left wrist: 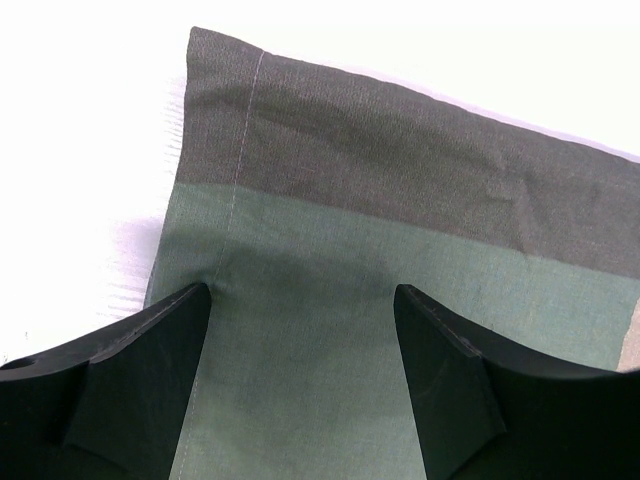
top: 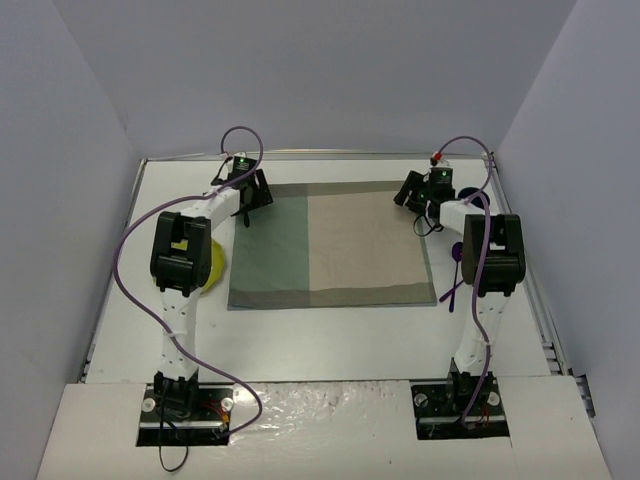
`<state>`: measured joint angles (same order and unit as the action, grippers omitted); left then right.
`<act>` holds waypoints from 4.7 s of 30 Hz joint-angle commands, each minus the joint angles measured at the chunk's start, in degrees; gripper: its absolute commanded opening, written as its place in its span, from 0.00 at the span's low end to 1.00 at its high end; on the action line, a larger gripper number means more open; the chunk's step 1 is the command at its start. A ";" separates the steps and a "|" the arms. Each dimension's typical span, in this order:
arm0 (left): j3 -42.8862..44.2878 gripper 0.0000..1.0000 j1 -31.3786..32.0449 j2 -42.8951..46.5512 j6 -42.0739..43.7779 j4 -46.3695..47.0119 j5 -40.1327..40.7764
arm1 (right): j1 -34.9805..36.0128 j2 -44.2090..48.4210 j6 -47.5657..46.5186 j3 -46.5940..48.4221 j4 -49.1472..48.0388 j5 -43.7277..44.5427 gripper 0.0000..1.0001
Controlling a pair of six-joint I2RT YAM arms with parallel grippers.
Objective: Set the dinner table for one person
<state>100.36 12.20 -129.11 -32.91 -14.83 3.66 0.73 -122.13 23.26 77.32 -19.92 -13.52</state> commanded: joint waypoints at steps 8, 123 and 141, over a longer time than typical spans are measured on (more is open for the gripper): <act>1.33 0.78 -1.68 0.23 0.63 -2.61 -0.82 | -0.47 4.03 -1.97 -1.35 7.01 2.33 0.65; -49.83 0.00 -37.07 38.04 -2.69 -4.40 -10.07 | 21.51 58.96 -1.46 -32.41 -0.48 -4.04 1.00; -47.80 0.00 -39.61 57.30 -9.13 -5.45 -17.20 | 36.14 37.05 8.04 -18.46 -1.65 -4.28 0.96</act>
<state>50.81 -26.12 -77.47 -37.32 -23.87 -9.32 33.87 -79.91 26.08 52.32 -16.53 -18.50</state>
